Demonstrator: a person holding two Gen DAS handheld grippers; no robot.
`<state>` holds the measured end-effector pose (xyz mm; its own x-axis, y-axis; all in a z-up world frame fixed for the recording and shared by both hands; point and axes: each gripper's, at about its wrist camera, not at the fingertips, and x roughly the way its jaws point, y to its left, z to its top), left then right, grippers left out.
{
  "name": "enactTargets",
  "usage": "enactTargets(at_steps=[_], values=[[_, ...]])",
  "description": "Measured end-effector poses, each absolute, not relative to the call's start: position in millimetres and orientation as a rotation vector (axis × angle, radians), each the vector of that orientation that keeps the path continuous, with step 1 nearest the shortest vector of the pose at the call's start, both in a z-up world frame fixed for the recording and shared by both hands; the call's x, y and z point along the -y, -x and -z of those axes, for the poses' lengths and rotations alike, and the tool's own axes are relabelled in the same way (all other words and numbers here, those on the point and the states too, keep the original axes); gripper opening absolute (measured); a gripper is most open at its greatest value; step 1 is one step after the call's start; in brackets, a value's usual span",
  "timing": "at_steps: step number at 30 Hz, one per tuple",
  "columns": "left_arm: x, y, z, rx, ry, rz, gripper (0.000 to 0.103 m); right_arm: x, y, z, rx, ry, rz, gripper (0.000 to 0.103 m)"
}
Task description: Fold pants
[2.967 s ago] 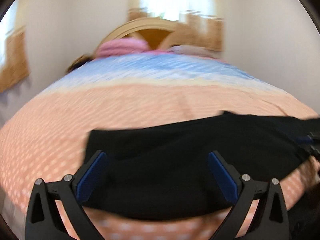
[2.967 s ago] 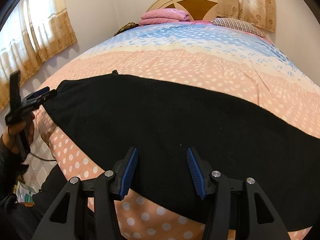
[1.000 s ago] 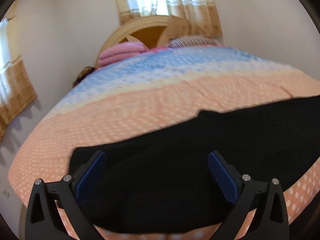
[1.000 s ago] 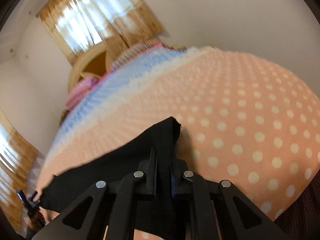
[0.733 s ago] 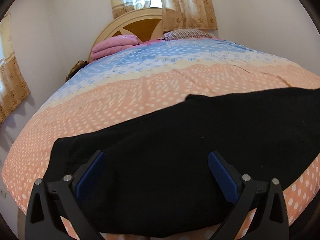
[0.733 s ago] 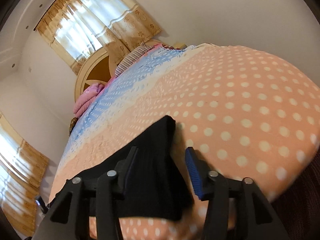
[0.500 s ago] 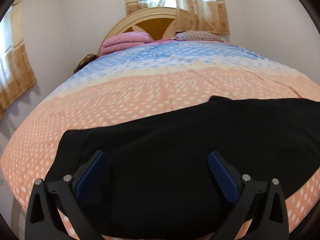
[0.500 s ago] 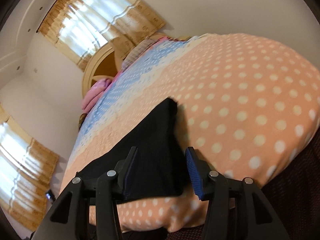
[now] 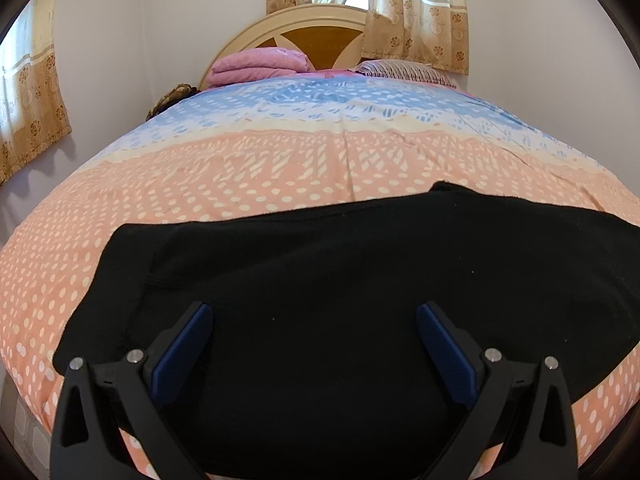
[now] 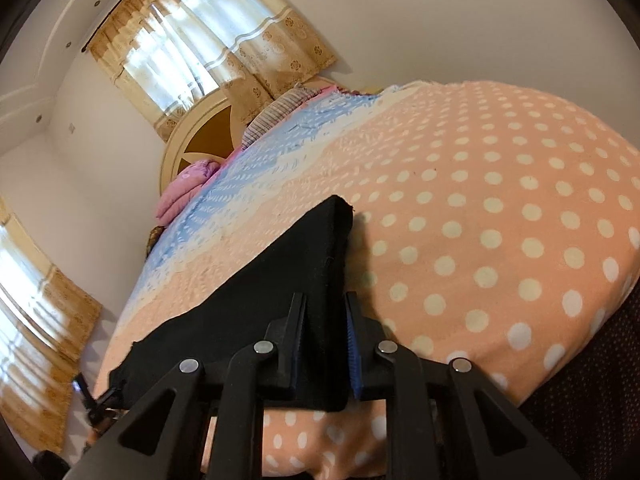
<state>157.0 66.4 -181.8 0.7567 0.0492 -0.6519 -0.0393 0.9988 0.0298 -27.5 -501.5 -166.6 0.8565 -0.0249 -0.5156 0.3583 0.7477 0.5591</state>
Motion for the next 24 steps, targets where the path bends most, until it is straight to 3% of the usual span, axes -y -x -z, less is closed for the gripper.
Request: enactTargets(at_steps=[24], values=[[-73.9, -159.3, 185.4, -0.716, 0.031, -0.012, 0.103, 434.4, 3.4, 113.4, -0.449, -0.576, 0.227, 0.013]])
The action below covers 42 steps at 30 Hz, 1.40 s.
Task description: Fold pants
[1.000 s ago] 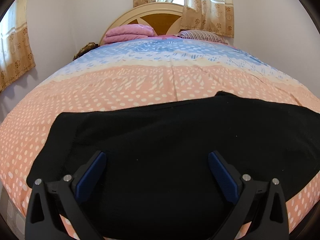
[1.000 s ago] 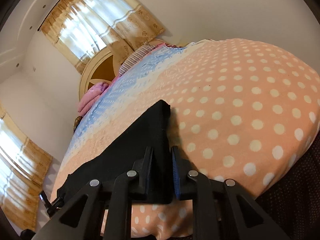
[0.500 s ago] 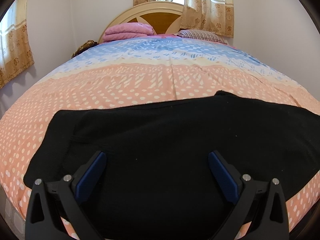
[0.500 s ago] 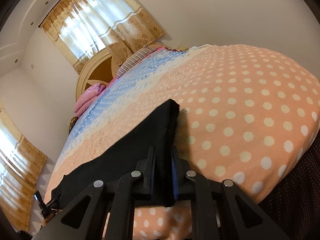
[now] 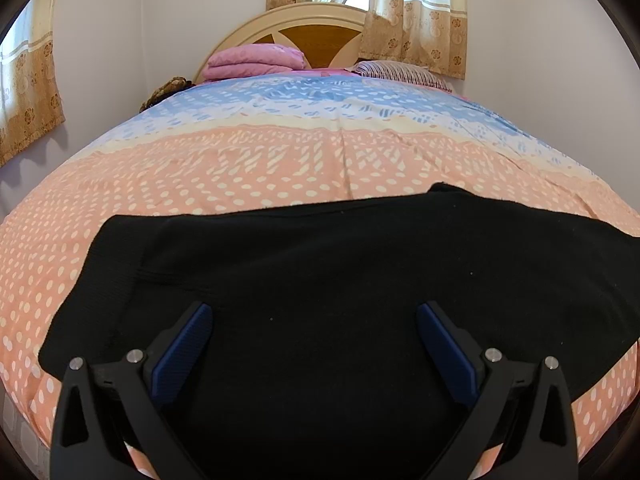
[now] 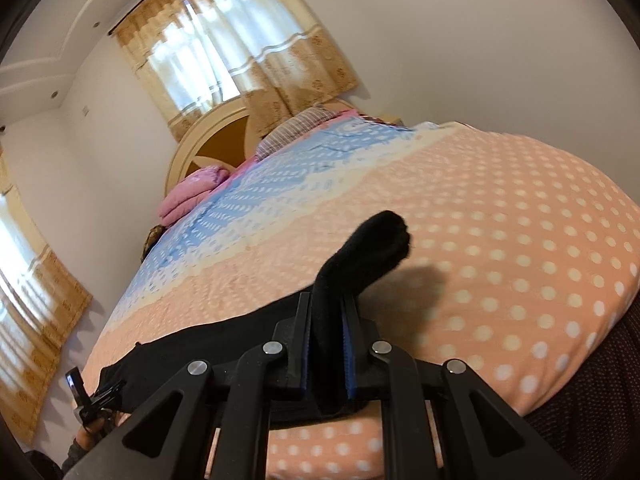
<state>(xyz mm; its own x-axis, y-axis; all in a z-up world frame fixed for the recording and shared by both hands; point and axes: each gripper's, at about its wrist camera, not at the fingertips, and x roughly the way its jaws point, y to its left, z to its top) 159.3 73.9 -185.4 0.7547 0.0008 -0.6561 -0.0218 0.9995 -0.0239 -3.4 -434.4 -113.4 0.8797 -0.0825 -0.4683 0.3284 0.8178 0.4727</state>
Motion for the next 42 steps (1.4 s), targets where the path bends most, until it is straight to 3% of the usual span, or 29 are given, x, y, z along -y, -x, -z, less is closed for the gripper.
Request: enactTargets(at_steps=[23, 42], values=[[-73.6, -154.8, 183.9, -0.711, 0.05, -0.002, 0.103, 291.5, -82.2, 91.8, -0.545, -0.363, -0.024, 0.013], [-40.2, -136.0, 143.8, -0.621, 0.069, 0.18, 0.103, 187.3, -171.1, 161.9, -0.748, -0.191, -0.174, 0.014]])
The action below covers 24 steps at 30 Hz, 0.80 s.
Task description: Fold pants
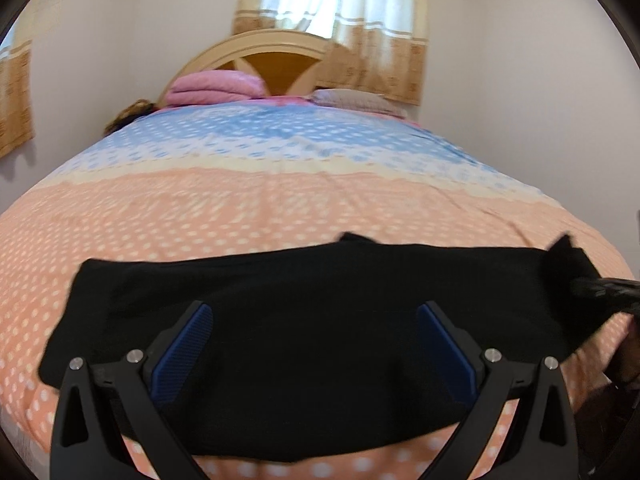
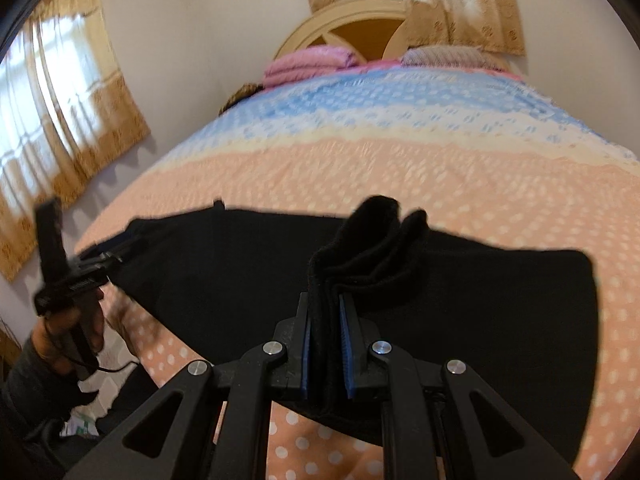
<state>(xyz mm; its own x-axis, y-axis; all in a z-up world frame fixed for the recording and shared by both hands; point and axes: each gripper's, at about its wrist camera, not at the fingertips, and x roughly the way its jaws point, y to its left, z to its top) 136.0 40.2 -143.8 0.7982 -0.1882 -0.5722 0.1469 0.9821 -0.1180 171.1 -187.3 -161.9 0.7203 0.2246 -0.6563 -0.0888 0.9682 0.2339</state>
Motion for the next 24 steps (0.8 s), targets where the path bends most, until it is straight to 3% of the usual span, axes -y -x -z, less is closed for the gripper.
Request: enactTargets(at_steps=[2, 6, 12, 19, 21, 23, 24], values=[[-29.5, -138.0, 143.9, -0.631, 0.058, 0.218, 0.103, 186.6, -176.7, 171.0, -0.774, -0.211, -0.195, 0.016], [-5.2, -144.5, 144.5, -0.66, 0.033, 0.294, 0.103, 179.5, -167.4, 170.4, -0.77, -0.2, -0.297, 0.04], [45.5, -147.1, 139.3, -0.688, -0.001, 0.481, 0.103, 208.6, -130.9, 153.8, -0.708, -0.18, -0.292, 0.042], [110.4, -162.2, 140.7, -0.753, -0.036, 0.646, 0.103, 296.8, -97.6, 160.9, -0.613, -0.398, -0.1, 0.043], [122.4, -171.7, 143.0, -0.79, -0.016, 0.663, 0.1, 310.3, -93.7, 164.4, -0.594, -0.449, -0.083, 0.045], [132.5, -179.6, 146.9, -0.845, 0.024, 0.696, 0.082, 316.5, -93.0, 164.8, -0.578, -0.476, -0.076, 0.046], [138.9, -185.3, 149.3, -0.88, 0.051, 0.714, 0.08, 316.5, -93.6, 163.8, -0.573, -0.477, -0.075, 0.046]])
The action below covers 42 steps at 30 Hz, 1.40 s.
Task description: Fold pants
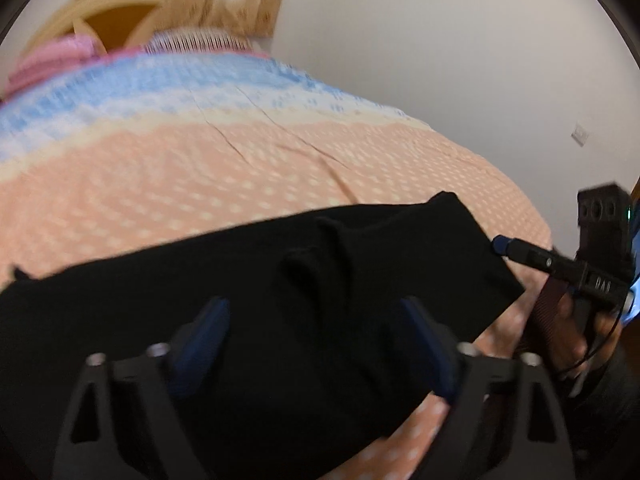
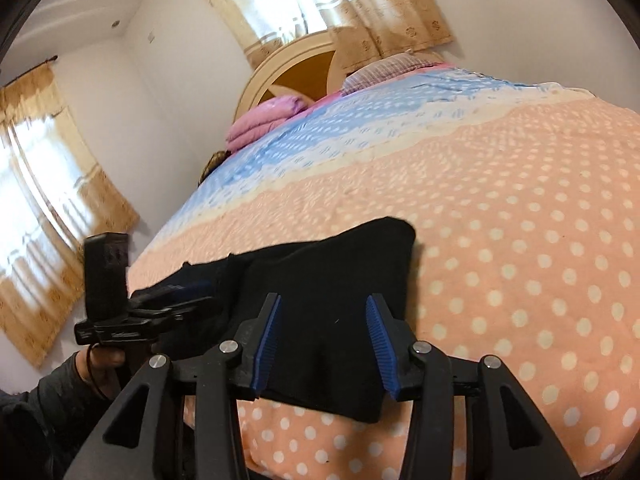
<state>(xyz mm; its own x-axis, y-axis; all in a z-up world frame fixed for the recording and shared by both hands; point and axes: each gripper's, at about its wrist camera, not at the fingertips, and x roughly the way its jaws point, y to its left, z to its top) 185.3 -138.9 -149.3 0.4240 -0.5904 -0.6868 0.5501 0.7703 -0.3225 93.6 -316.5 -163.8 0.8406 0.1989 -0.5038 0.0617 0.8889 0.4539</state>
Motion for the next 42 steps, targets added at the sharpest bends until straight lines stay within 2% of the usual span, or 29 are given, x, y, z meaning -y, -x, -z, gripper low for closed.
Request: enactTargets(at_steps=[4, 6, 8, 9, 10, 12, 13, 22, 35, 42], values=[[154.8, -185.3, 149.1, -0.887, 0.052, 0.717, 0.08, 309.2, -92.9, 164.3, -0.565, -0.449, -0.081, 0.047], [160.0, -182.1, 149.0, -0.884, 0.04, 0.719, 0.074, 309.4, -91.1, 166.0, -0.566, -0.448, -0.08, 0.047], [161.3, -181.9, 149.4, -0.887, 0.038, 0.716, 0.051, 311.1, -91.3, 168.4, -0.565, -0.457, -0.078, 0.048], [160.1, -180.9, 149.2, -0.887, 0.038, 0.71, 0.045, 311.6, -91.4, 169.1, -0.562, -0.461, -0.075, 0.048], [159.7, -184.5, 149.8, -0.885, 0.038, 0.697, 0.034, 312.4, -91.5, 169.5, -0.559, -0.464, -0.072, 0.048], [152.7, -188.0, 149.0, -0.884, 0.066, 0.696, 0.019, 313.6, -90.7, 169.6, -0.551, -0.471, -0.069, 0.048], [150.0, -190.2, 148.5, -0.883, 0.078, 0.7, 0.014, 313.3, -90.2, 169.3, -0.546, -0.473, -0.068, 0.048], [124.8, -183.1, 115.6, -0.795, 0.142, 0.695, 0.012, 311.0, -84.3, 167.0, -0.506, -0.452, -0.067, 0.051], [74.6, -204.8, 129.1, -0.907, 0.254, 0.564, 0.011, 282.2, -84.8, 165.1, -0.508, -0.335, -0.133, 0.051], [80.7, -208.8, 145.6, -0.937, 0.182, 0.517, 0.013, 256.3, -106.5, 192.6, -0.682, -0.18, -0.131, 0.053]])
